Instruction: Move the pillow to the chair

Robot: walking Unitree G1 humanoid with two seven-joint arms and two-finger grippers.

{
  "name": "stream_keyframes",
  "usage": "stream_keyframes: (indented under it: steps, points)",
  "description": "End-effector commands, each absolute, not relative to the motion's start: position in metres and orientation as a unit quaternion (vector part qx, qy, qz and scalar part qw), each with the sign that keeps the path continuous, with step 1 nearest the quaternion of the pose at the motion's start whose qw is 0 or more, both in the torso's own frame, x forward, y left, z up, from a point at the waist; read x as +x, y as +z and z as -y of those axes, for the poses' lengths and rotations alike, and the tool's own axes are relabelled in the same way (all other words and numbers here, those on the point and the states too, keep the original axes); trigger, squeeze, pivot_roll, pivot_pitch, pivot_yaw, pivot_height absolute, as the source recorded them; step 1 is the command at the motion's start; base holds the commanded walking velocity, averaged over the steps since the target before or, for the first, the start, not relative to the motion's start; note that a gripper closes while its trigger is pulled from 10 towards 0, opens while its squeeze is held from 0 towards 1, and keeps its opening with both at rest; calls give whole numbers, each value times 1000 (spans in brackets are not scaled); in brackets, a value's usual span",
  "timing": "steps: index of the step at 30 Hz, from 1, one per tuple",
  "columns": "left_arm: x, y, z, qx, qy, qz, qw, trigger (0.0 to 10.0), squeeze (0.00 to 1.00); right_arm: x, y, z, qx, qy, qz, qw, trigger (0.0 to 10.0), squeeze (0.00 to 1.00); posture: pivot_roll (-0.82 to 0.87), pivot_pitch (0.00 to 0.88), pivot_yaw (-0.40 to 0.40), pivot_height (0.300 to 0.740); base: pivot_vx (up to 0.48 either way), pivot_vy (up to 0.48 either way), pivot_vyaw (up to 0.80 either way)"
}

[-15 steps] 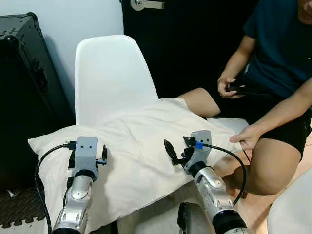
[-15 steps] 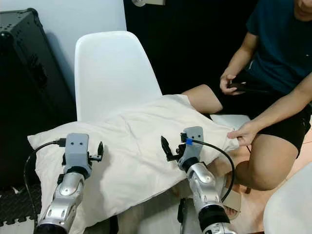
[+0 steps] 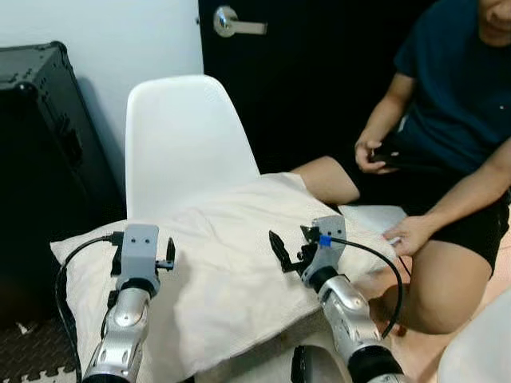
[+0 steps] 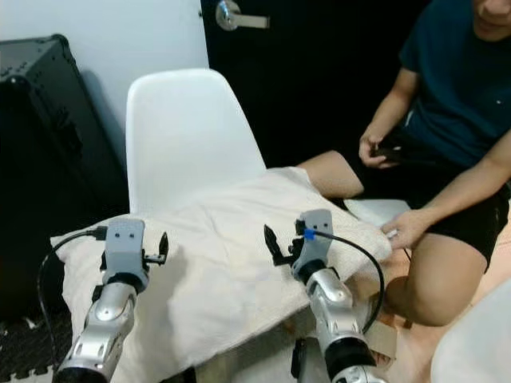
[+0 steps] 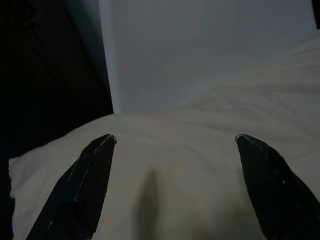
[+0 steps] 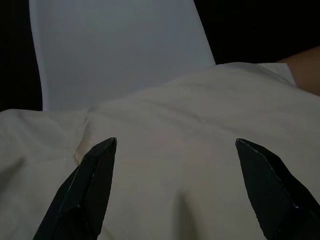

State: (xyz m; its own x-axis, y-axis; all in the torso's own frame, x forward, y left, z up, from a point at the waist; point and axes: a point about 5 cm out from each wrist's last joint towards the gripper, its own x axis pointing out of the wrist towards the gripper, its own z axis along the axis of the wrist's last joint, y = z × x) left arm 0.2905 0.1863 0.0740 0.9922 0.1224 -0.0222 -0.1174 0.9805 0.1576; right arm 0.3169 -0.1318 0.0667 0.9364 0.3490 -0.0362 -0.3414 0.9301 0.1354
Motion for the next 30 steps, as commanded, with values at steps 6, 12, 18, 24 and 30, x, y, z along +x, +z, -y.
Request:
stream_keyframes:
  steps: [6,12,18,24,30]
  points:
    - [287,66,-189,102,55,-34,993,10000,0,312,59,131,72,182,-48,979,10000,0,14,36,-37,632,0,0,0]
    - [286,65,-187,108,45,-35,992,10000,0,312,60,131,77,185,-40,979,10000,0,15,37,-36,645,0,0,0]
    - [287,66,-191,108,52,-34,992,10000,0,315,64,128,84,190,-32,978,10000,0,16,34,-33,675,0,0,0]
    - [289,68,-192,109,53,-32,992,10000,0,315,64,130,88,190,-30,978,10000,0,21,35,-31,705,0,0,0]
    - [288,62,-189,106,44,-57,992,10000,0,314,63,134,90,188,-31,978,10000,0,28,31,-32,740,0,0,0]
